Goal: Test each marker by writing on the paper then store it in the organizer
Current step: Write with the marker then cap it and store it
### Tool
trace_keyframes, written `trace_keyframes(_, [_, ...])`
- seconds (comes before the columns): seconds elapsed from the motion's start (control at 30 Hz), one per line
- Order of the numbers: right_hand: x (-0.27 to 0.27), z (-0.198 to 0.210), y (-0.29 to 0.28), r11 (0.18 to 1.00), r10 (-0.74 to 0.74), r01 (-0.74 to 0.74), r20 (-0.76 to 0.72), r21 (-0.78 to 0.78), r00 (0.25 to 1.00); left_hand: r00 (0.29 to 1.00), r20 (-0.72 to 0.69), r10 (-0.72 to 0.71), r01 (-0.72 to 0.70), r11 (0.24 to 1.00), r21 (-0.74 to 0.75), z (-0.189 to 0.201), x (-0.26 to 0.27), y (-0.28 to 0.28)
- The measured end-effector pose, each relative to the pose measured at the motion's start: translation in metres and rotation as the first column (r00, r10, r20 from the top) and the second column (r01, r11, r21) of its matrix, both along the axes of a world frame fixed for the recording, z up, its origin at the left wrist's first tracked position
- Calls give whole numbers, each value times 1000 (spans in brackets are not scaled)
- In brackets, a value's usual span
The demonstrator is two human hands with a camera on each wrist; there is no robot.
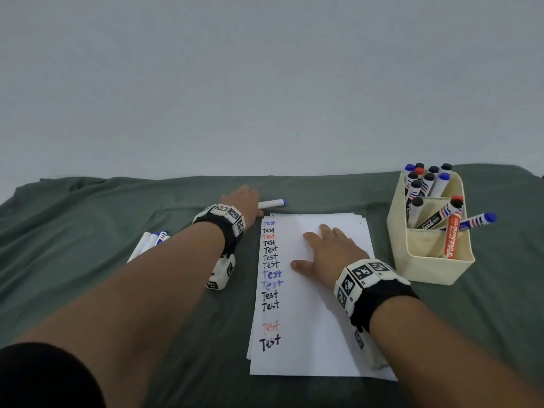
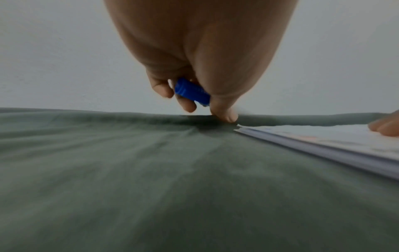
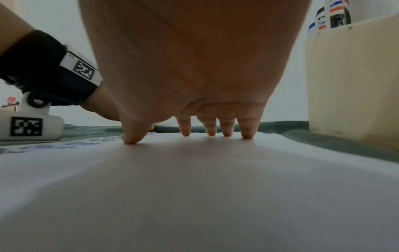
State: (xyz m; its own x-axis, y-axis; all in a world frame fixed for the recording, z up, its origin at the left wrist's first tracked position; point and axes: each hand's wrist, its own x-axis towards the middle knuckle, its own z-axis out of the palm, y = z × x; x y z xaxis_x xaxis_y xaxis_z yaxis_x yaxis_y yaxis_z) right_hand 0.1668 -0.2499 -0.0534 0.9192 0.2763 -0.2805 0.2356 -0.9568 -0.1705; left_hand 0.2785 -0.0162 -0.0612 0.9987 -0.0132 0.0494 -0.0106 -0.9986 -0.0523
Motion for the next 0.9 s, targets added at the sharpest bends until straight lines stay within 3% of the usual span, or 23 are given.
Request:
trace_keyframes(0.1, [-2,3,1,994,-52,45,65,104,997,991,76,-110,118,985,-122,16,-18,-1])
trace_keyframes(0.2, [-5,6,2,973,-68,10,247,229,967,969,38,-243,245,938,-246,38,-43,-15])
trace_keyframes(0.27, [-7,7,2,974,-34,-43,334,221,942,938,13,-346,338,908,-248,46,-61,-26])
trace_keyframes(0.4, [-6,11,2,988,9,-65,362,142,932,894,-9,-447,437,878,-198,49,-86,-41])
trace_keyframes(0.5, [-5,14,3,992,25,-62,300,112,954,893,-86,-442,441,897,-37,44,-97,-41])
trace_keyframes(0.57, [-5,12,2,993,43,-70,262,94,964,897,-108,-429,430,903,-10,40,-100,-35])
trace_keyframes(0.7, [-3,9,4,992,38,-67,246,108,969,919,-149,-364,329,920,-213,34,-100,-19])
trace_keyframes(0.8, [-1,9,2,993,-3,-28,249,119,969,974,-45,-223,192,911,-364,27,-100,-8])
trace_keyframes(0.9, [-2,8,1,994,-18,-10,250,107,968,997,-10,-71,64,946,-318,22,-96,12])
